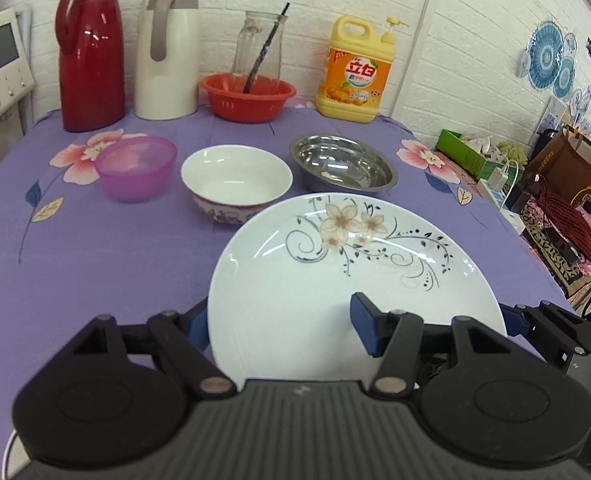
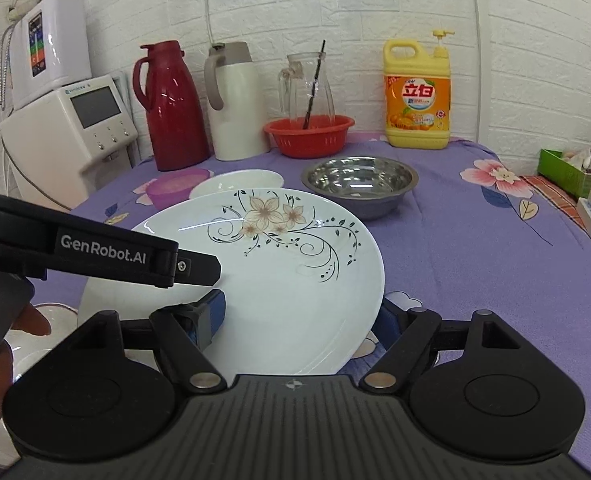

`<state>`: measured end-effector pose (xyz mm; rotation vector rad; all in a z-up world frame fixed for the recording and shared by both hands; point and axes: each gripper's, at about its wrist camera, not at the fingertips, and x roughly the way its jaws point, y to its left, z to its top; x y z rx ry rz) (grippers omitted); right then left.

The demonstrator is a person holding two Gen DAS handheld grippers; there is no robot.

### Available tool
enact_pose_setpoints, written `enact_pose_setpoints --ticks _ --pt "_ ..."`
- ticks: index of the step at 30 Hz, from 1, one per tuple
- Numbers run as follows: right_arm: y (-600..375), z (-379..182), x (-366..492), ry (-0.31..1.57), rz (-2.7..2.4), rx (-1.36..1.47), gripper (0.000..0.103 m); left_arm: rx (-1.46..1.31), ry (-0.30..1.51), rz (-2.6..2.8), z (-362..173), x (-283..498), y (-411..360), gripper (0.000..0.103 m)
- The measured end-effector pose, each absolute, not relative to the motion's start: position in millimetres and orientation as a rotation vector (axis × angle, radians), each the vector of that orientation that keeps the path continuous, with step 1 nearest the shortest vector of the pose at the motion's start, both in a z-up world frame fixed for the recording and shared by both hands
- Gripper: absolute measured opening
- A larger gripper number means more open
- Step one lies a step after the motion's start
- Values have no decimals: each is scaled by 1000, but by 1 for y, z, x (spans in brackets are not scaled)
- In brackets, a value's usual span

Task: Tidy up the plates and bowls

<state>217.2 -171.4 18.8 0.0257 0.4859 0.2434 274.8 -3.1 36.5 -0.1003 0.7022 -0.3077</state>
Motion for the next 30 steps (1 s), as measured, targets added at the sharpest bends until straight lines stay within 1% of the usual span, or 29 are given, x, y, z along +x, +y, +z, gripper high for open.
enact_pose_setpoints --ticks 5,14,24,30 --pt "-138 23 197 463 325 11 103 -163 672 -244 42 232 42 57" --pt "-77 10 173 528 500 -31 103 -181 661 -67 27 167 100 58" --pt "-52 -9 161 566 494 -118 103 -243 682 -89 -5 152 125 59" --pt "-57 -15 165 593 521 -73 103 -252 644 -119 -8 152 128 66"
